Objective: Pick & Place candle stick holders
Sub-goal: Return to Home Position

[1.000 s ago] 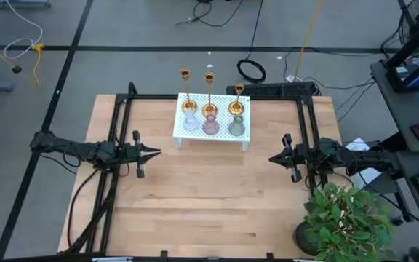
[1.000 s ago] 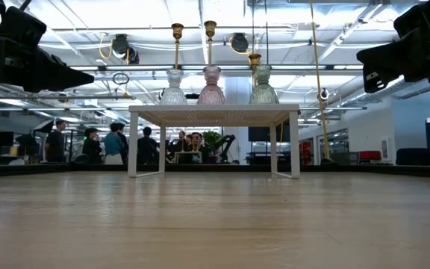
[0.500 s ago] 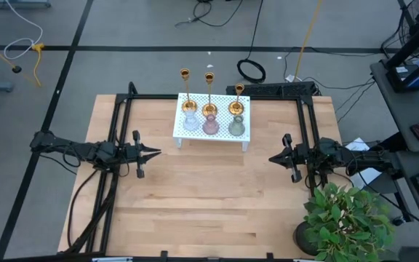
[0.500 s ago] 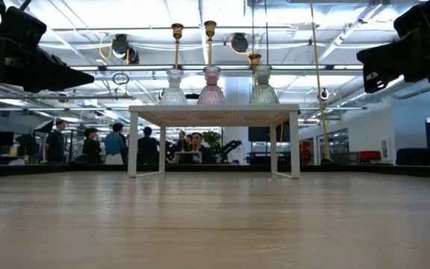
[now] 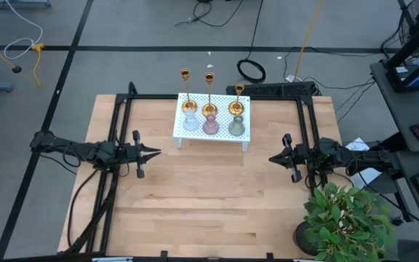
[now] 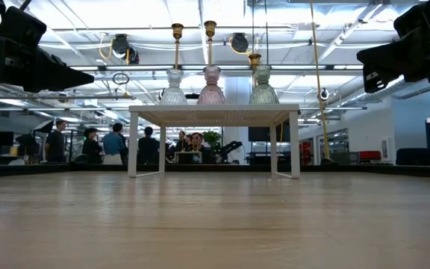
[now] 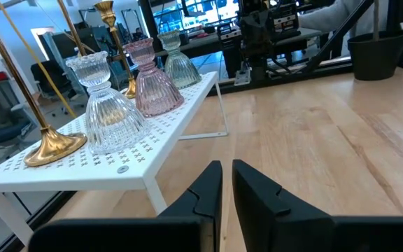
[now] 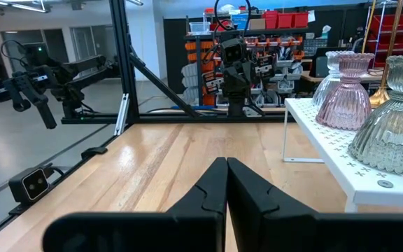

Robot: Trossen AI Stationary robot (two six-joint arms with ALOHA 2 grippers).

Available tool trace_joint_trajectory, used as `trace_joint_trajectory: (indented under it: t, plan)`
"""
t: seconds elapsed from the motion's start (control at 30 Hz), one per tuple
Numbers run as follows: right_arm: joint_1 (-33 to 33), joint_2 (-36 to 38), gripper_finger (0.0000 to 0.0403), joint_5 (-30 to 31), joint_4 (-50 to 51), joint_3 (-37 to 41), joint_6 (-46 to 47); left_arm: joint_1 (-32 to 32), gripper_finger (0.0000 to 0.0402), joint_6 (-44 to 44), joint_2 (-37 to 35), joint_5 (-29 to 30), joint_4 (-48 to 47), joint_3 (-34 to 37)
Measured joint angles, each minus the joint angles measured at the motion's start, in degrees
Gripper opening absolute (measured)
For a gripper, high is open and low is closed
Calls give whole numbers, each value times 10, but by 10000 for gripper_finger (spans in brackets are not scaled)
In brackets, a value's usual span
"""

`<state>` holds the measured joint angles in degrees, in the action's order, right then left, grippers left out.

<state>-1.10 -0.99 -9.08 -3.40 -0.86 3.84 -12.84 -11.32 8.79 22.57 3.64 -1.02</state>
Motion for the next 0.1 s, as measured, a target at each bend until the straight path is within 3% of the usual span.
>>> trace_joint_trajectory:
  t: [0.1]
  plan:
    - [0, 0, 0, 0, 0, 0, 0, 0, 42, 0, 0, 0, 0, 0]
